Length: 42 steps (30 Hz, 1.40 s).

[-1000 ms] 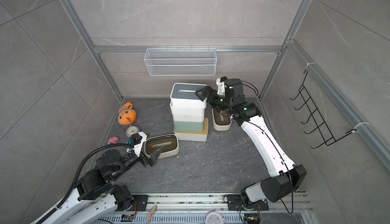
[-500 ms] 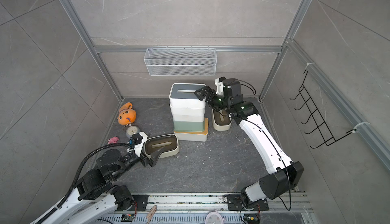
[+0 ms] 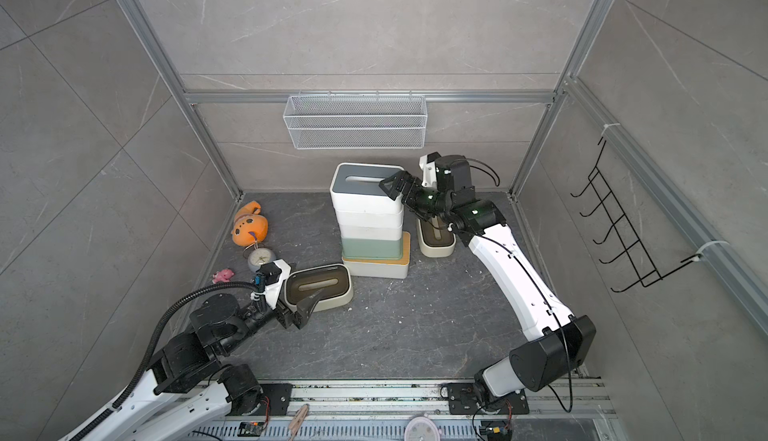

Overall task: Stack the tissue boxes
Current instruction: Place the tissue box at the tissue box.

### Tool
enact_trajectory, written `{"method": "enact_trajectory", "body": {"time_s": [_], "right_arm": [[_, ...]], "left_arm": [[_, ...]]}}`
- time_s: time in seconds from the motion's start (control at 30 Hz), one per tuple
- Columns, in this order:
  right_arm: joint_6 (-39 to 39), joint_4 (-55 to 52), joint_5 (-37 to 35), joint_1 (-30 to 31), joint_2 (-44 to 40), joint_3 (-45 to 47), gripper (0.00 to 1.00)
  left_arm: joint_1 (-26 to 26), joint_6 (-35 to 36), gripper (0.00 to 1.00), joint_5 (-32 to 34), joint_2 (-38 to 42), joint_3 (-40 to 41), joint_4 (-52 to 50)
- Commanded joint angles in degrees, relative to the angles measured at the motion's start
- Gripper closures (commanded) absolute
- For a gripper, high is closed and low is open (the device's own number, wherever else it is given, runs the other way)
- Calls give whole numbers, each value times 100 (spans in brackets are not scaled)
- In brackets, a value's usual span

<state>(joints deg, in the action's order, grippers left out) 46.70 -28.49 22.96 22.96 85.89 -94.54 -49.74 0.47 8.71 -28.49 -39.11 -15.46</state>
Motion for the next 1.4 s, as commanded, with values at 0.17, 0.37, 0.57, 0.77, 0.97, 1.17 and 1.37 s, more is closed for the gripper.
{"method": "enact_trajectory", "body": {"time_s": [0.17,0.37,0.57,0.77,0.97,1.17,1.37], "right_arm": [[-2,38,-180,52,-46,-138,0],[-96,-79,-371,53,-117,-178,0],[-359,-411,-481,46,-132,-440,0],[-507,-507,-494,42,-246,-413,0],[-609,-561,-469,43,-424,-329,0],[-633,-570,-326,42,-485,-291,0],[-591,-541,-43,42,-393,-317,0]], "left_arm": [[12,-43,0,-55,-25,-247,1],[11,-344,0,422,-134,-337,-98],[23,-934,0,528,-839,-1141,-356],[92,-1618,0,690,-1909,-2349,-589],[938,-2039,0,-231,-2591,-3384,-585],[2609,-2968,0,-2036,-3183,-3785,-277],[3001,-2872,0,-2820,-3982,-4468,-514]]}}
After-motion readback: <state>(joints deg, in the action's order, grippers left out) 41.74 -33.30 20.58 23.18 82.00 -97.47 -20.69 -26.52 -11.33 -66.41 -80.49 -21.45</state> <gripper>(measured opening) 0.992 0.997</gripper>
